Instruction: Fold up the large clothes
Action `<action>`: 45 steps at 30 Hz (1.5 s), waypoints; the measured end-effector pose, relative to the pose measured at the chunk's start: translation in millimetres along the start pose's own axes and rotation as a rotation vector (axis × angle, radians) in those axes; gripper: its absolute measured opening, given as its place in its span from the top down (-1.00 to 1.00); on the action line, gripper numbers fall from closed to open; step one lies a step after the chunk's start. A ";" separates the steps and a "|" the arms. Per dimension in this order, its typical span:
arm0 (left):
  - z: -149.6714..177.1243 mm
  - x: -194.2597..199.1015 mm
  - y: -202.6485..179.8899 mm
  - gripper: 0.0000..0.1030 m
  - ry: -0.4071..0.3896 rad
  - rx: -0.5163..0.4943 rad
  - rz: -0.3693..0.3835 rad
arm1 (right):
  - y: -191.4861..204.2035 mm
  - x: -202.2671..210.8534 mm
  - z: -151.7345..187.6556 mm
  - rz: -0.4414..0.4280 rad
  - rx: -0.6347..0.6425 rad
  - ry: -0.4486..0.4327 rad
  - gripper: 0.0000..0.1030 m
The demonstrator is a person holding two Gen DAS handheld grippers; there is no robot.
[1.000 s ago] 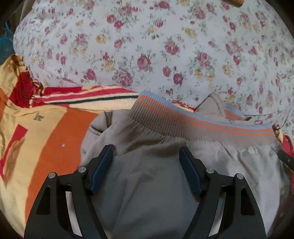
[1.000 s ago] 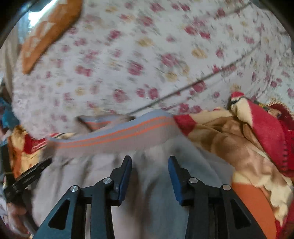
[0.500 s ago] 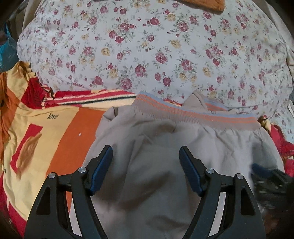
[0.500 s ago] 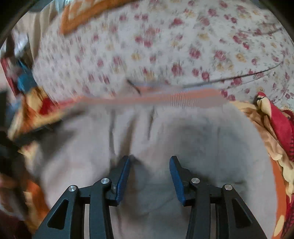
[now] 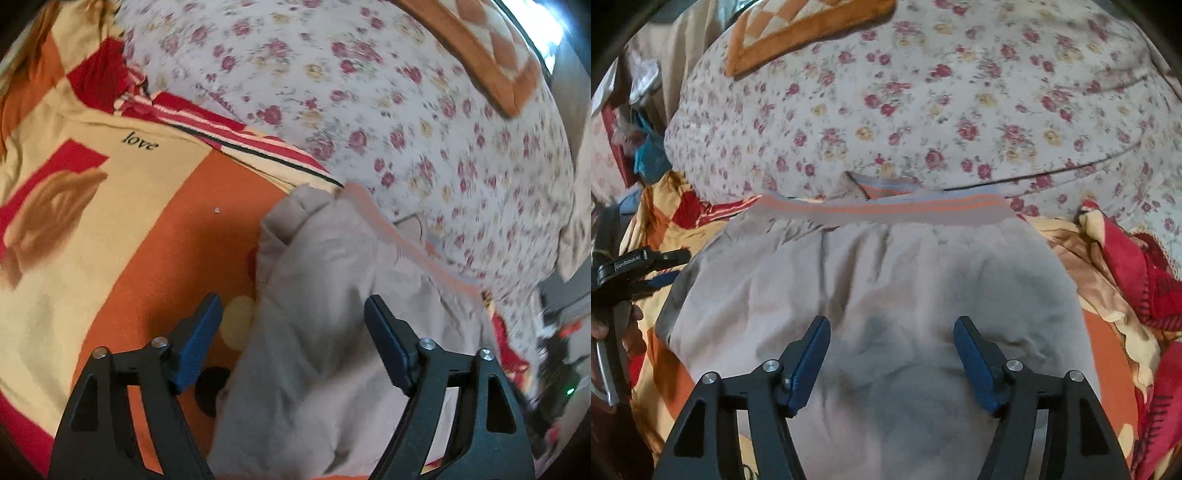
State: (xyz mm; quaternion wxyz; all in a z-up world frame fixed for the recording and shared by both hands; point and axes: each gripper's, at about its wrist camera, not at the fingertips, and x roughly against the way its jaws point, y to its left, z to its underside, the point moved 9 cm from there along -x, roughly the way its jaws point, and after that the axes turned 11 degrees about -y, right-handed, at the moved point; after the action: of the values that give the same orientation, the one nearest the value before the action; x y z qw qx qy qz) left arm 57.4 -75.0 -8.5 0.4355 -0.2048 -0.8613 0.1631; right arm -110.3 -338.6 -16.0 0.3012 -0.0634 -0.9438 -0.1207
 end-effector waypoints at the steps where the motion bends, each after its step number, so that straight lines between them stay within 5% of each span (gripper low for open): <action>1: 0.0 -4.1 1.5 -0.57 0.007 -0.002 -0.001 | -6.1 -2.1 2.3 0.013 -0.007 0.006 -0.30; 8: 10.5 -39.0 9.0 -0.61 0.069 -0.037 -0.007 | -22.1 -7.0 17.9 0.035 -0.005 0.030 -0.30; 16: 19.2 -52.1 -1.2 -0.96 0.120 -0.140 -0.003 | -19.3 -4.9 22.2 0.021 0.009 0.027 -0.30; 21: 27.7 -56.1 -10.0 -0.95 0.147 -0.220 -0.012 | -24.2 6.4 26.6 0.013 -0.010 0.036 -0.30; 24: 33.6 -50.5 -25.2 0.10 0.164 -0.226 0.067 | -29.9 19.6 26.1 0.012 -0.023 0.011 -0.30; 28: 29.0 -41.5 -28.0 0.57 0.156 -0.168 0.058 | -37.8 35.6 21.3 0.011 -0.043 -0.025 -0.30; 32: 13.5 -15.5 -49.2 0.68 0.130 -0.116 0.107 | -47.2 58.8 13.7 0.000 -0.060 -0.071 -0.32; 39: 5.3 38.2 -167.1 0.78 0.067 -0.235 0.240 | -86.9 81.3 15.6 0.051 -0.133 -0.096 -0.35; 45: 70.9 28.6 -283.3 0.91 0.146 -0.405 0.326 | -127.2 89.5 18.9 0.053 -0.298 -0.132 -0.35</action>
State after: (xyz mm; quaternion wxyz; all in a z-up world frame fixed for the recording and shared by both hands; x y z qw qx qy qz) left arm -75.6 -312.6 100.8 0.4147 -0.4347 -0.7984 0.0403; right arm -217.8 -451.8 -2.8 0.2288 -0.1401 -0.9311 -0.2471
